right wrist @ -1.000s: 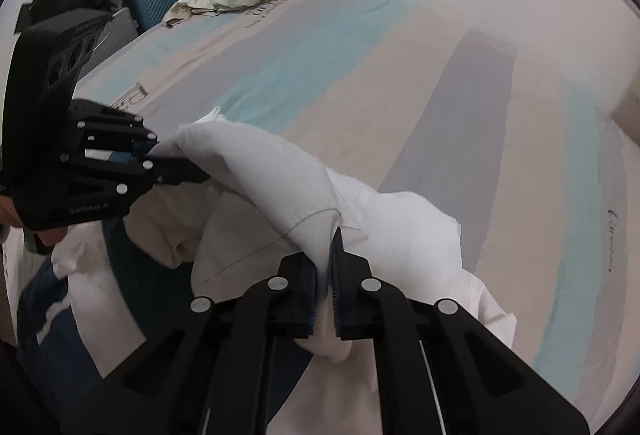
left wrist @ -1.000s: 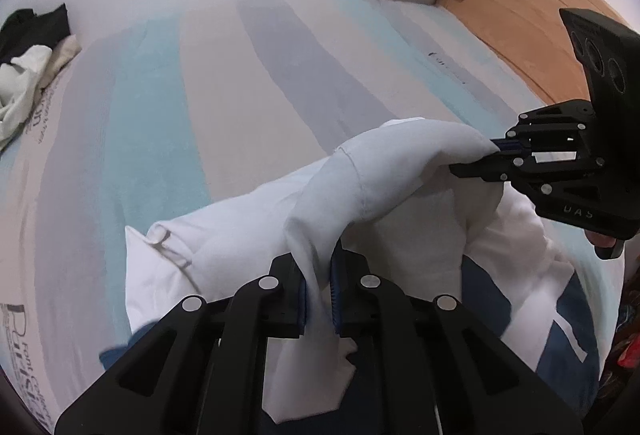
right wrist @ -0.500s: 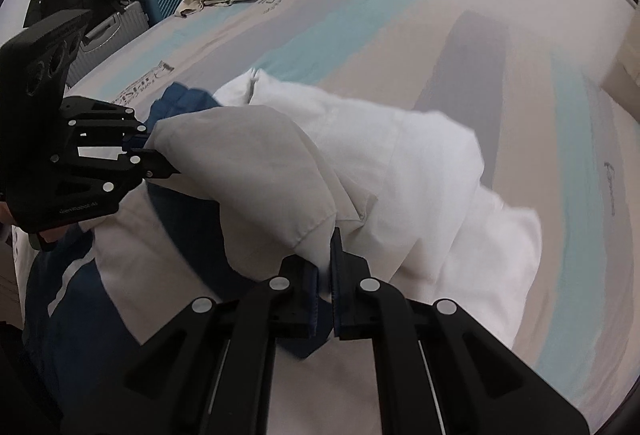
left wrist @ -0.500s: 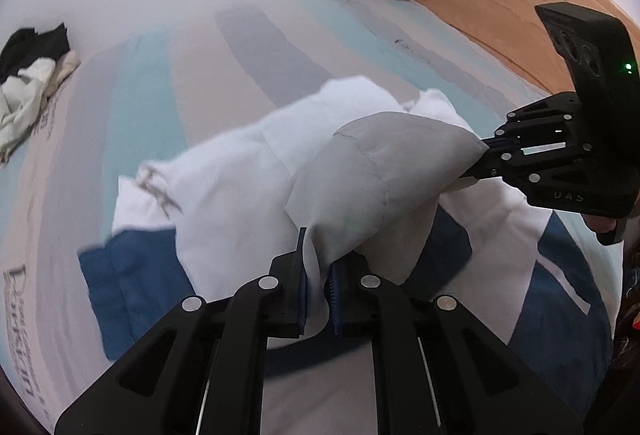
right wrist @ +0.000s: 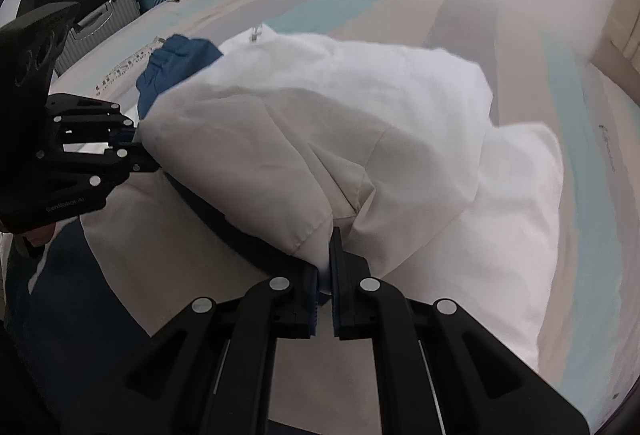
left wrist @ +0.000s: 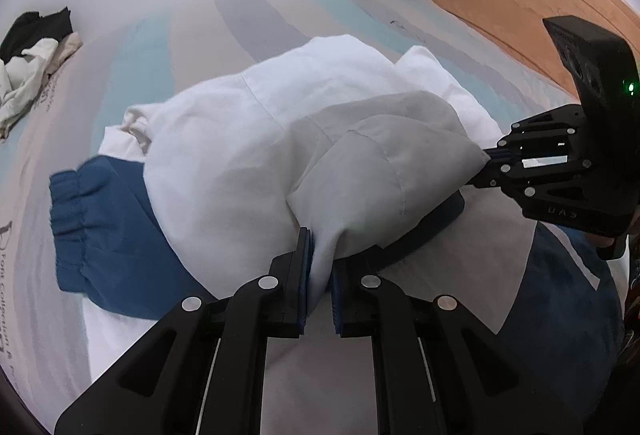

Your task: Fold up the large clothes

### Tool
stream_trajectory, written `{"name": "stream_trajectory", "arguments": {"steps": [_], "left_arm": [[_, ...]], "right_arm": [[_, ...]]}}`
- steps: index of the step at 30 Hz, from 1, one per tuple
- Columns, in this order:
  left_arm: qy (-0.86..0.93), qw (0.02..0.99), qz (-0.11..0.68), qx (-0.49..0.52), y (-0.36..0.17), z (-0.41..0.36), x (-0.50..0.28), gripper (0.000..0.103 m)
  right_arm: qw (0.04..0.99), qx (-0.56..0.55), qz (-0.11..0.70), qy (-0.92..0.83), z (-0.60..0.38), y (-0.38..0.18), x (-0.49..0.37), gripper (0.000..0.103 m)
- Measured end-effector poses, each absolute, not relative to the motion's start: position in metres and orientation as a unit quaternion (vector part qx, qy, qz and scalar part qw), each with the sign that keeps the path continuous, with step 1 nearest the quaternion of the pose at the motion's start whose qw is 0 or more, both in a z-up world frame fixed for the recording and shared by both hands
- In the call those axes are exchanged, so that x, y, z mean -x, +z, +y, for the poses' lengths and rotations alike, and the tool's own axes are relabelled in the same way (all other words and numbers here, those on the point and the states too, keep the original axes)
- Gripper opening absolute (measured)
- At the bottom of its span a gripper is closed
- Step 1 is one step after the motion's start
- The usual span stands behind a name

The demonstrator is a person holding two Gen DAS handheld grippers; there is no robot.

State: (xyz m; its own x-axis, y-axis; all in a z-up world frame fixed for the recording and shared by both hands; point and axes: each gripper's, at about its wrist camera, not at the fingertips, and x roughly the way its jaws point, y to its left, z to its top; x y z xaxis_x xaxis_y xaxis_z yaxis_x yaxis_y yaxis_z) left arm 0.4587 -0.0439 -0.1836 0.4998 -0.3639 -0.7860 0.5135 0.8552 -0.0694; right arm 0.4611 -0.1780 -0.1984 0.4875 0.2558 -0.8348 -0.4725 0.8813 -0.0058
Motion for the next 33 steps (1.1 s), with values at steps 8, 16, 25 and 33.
{"name": "stream_trajectory", "arguments": {"steps": [8,16,25,33], "left_arm": [[-0.251,0.855,0.445,-0.090,-0.207,-0.045,-0.452,0.008],[-0.249,0.847,0.460,-0.096,-0.221,-0.045,-0.454,0.009],[-0.251,0.848,0.455,-0.102,-0.194,-0.045,-0.448,0.040],[-0.246,0.859,0.443,-0.069,-0.141,-0.034,-0.427,0.068]], "right_arm": [[0.854,0.126,0.459,0.209,-0.180,-0.222,-0.448,0.004],[0.850,0.126,0.464,0.216,-0.183,-0.234,-0.451,0.004],[0.852,0.119,0.463,0.215,-0.187,-0.208,-0.449,0.022],[0.854,0.089,0.460,0.227,-0.189,-0.157,-0.433,0.049]]}}
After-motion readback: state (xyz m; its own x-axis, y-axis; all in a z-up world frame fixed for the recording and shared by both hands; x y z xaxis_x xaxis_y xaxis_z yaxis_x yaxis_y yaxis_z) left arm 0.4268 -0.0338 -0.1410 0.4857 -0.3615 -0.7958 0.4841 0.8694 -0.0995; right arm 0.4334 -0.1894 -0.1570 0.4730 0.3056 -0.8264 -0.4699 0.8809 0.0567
